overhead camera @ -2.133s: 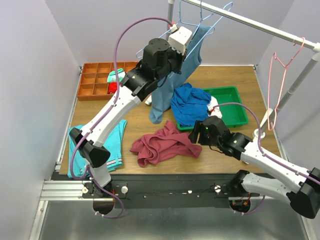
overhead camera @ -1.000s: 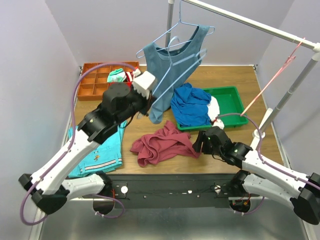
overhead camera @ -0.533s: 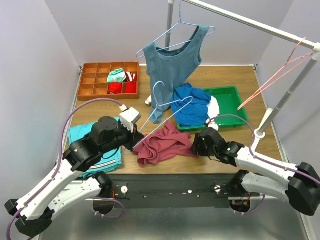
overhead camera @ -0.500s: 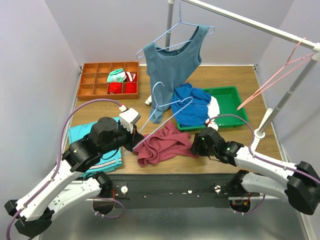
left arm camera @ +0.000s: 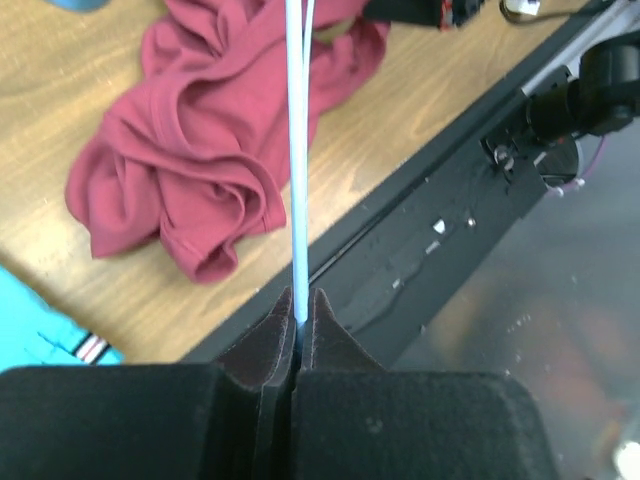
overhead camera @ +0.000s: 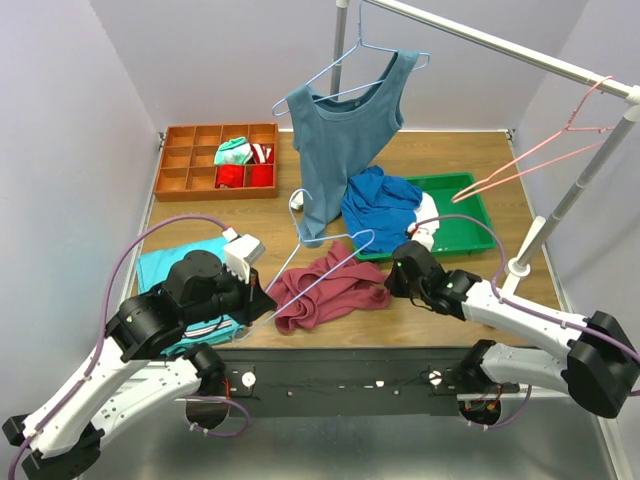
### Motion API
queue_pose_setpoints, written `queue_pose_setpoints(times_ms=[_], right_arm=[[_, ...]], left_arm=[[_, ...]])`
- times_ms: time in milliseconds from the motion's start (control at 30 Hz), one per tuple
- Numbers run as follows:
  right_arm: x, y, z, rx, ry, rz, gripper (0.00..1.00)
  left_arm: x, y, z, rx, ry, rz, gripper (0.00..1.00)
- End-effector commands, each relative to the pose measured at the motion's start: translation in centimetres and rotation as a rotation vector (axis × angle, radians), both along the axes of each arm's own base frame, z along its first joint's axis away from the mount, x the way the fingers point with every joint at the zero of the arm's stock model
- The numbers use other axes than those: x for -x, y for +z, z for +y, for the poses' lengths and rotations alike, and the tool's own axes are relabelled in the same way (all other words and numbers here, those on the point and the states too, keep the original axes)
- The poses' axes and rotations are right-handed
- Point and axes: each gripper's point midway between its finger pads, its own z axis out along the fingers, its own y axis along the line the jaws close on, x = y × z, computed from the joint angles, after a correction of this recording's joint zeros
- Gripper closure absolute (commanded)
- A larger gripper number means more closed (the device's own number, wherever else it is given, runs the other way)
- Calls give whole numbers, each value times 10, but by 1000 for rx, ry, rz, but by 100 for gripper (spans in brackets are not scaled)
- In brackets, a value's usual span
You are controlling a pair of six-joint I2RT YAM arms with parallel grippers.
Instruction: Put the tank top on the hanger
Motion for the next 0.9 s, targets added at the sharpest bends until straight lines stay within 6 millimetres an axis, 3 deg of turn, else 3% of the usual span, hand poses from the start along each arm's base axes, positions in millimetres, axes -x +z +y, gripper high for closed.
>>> queue_pose_setpoints(times_ms=[0, 167, 367, 867], right_arm=[[-15, 11, -12, 88, -70, -42, 88], [-24, 23, -6, 76, -78, -62, 88], [-34, 32, 3, 81, -76, -63, 88], [-40, 50, 2, 100, -91, -84, 88]], left_arm=[[22, -4, 9, -6, -32, 71, 100], [23, -16, 8, -40, -45, 99, 100], [26, -16, 4, -55, -96, 103, 100], [32, -20, 0, -84, -169, 121, 100]])
